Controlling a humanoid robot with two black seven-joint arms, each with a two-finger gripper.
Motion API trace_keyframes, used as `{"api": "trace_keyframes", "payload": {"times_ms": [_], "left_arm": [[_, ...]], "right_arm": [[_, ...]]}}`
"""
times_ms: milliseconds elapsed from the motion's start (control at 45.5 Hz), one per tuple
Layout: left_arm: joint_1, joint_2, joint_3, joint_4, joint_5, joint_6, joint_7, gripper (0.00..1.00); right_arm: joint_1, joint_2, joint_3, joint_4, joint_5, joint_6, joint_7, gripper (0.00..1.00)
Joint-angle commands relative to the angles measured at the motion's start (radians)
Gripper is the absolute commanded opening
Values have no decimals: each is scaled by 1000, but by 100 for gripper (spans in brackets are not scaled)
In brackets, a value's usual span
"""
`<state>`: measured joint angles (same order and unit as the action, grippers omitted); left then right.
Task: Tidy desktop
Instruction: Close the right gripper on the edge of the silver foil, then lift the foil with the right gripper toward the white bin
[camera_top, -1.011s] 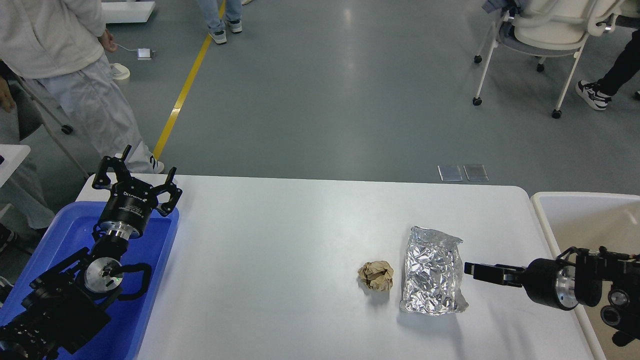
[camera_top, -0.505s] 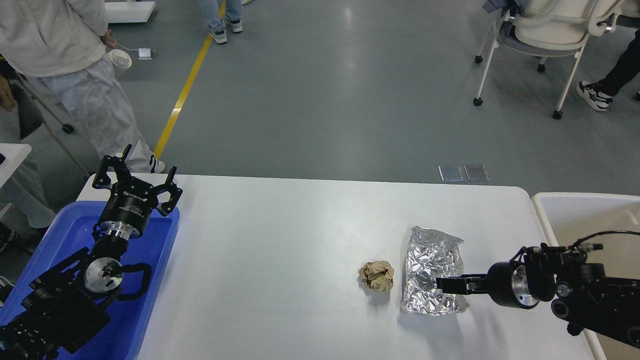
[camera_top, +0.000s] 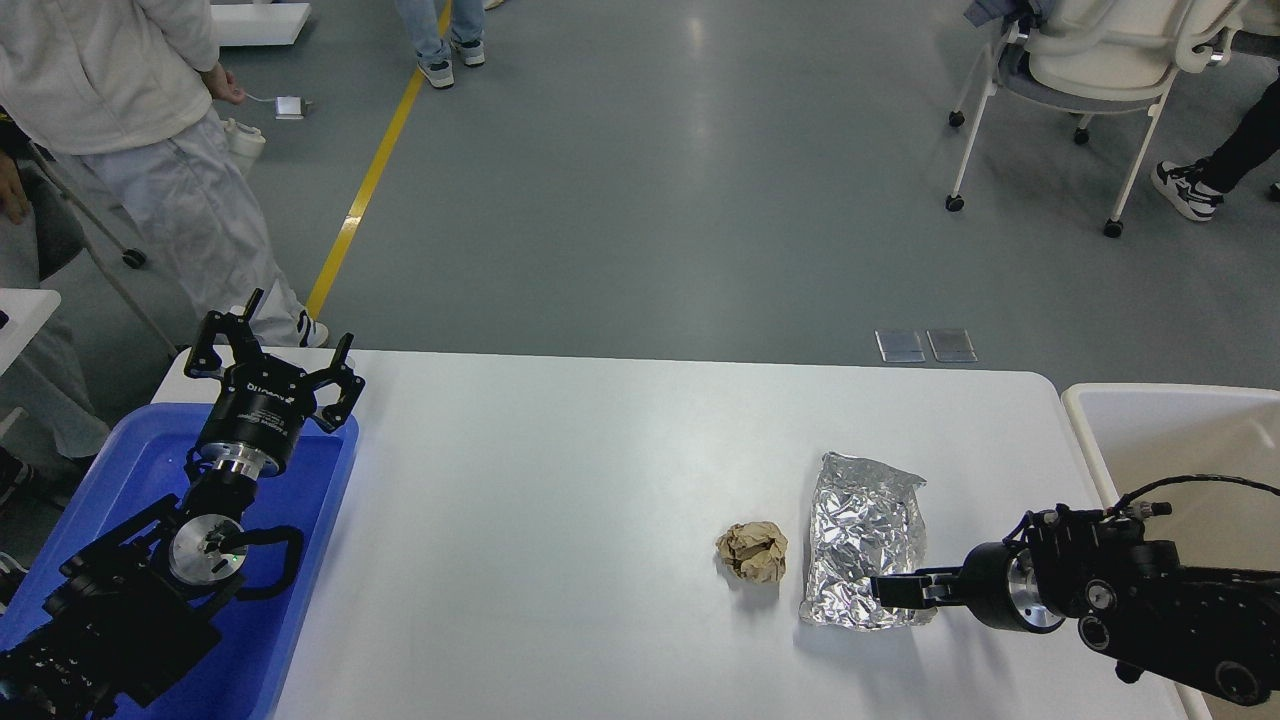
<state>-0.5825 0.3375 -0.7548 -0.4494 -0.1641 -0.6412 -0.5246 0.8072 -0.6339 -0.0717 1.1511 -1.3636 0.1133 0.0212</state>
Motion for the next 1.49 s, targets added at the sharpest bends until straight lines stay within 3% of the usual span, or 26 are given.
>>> {"api": "trace_keyframes", "payload": {"times_ms": [0, 88, 132, 198, 220, 615, 1033, 1473], "left_arm": [[1, 0, 0, 0, 0, 0, 0, 100], [1, 0, 0, 0, 0, 0, 0, 100], [1, 0, 0, 0, 0, 1, 0, 100], [1, 0, 0, 0, 0, 0, 0, 100], [1, 0, 0, 0, 0, 1, 0, 100], [1, 0, 0, 0, 0, 0, 0, 100], [1, 0, 0, 0, 0, 0, 0, 100], [1, 0, 0, 0, 0, 1, 0, 100]], "right_arm": [[-5, 25, -5, -34, -11, -21, 5, 68], [-6, 25, -5, -45, -9, -20, 5, 27], [-6, 20, -5, -47, -9, -20, 5, 21], [-6, 19, -5, -47, -9, -18, 5, 1], [-6, 17, -7, -47, -9, -18, 5, 0], [13, -21, -26, -45, -9, -7, 68, 0], [69, -59, -37, -30, 6, 12, 69, 0], [197, -213, -23, 88, 57, 82, 71, 0]]}}
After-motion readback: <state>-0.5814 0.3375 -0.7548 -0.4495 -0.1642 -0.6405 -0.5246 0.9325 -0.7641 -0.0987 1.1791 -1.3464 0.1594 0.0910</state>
